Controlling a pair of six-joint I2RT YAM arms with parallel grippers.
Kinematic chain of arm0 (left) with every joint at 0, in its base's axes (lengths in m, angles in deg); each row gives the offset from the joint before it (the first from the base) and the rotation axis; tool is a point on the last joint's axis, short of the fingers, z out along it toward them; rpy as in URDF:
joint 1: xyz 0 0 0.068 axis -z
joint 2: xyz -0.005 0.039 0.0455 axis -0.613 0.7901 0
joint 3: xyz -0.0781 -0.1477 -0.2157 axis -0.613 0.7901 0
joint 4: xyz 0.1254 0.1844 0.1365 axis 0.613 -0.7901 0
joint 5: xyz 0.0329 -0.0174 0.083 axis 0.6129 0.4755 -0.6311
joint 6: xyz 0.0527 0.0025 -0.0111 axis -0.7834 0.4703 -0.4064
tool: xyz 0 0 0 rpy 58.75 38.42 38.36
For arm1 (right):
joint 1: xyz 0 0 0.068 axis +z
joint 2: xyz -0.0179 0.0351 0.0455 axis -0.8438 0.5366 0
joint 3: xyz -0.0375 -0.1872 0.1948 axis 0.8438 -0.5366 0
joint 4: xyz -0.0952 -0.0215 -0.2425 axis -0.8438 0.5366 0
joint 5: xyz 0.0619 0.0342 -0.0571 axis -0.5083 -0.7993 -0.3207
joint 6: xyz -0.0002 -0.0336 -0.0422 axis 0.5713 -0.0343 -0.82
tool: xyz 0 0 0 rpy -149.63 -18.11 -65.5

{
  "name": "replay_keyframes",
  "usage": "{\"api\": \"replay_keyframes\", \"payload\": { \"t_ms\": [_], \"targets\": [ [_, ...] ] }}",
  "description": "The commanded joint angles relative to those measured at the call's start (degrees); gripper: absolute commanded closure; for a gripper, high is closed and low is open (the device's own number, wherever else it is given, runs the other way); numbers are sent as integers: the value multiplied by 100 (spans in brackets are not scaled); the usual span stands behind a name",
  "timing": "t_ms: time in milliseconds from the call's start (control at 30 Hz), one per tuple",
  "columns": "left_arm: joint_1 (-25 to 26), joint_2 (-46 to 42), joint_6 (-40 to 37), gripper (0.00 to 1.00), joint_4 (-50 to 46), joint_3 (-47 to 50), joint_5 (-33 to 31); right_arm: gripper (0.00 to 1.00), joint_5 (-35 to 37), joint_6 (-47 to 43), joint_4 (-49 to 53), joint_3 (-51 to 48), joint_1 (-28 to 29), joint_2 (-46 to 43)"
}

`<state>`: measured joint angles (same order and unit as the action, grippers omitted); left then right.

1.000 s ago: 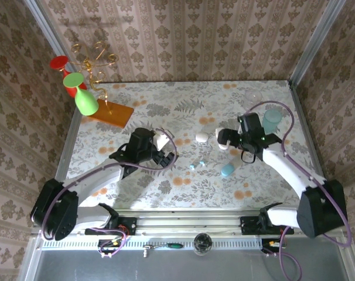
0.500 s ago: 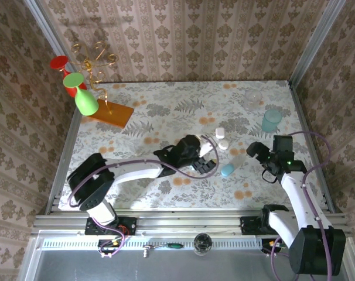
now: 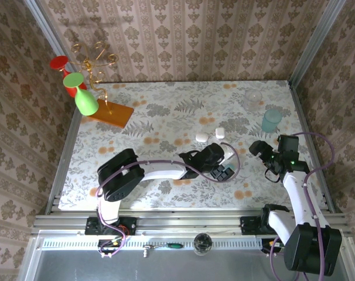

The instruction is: Insert wireless bluetooth earbuds into charging case

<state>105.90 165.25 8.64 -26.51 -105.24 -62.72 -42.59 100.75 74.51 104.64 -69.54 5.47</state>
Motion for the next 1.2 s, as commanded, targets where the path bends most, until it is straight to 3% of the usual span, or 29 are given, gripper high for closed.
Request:
{"api": "replay_keyframes", "payload": {
  "t_ms": [0,433,700,800,900,1167],
  "targets": [
    [81,196,250,7,-139,-237,262,6,-250,-91,-157,-60,-57,23],
    [112,859,247,15,-472,-690,248,6,-362,-227,-128,-113,-82,-95],
    [116,1067,119,25,-474,-726,75,6,-362,-251,-108,-79,-100,-121],
    [115,1116,74,39,-485,-726,55,6,-363,-252,-94,-69,-97,-135],
    [116,1061,82,46,-496,-698,57,6,-359,-256,-95,-78,-117,-151],
    [116,511,-213,48,266,-33,273,6,-522,-326,-94,-64,-125,-196]
  ]
}}
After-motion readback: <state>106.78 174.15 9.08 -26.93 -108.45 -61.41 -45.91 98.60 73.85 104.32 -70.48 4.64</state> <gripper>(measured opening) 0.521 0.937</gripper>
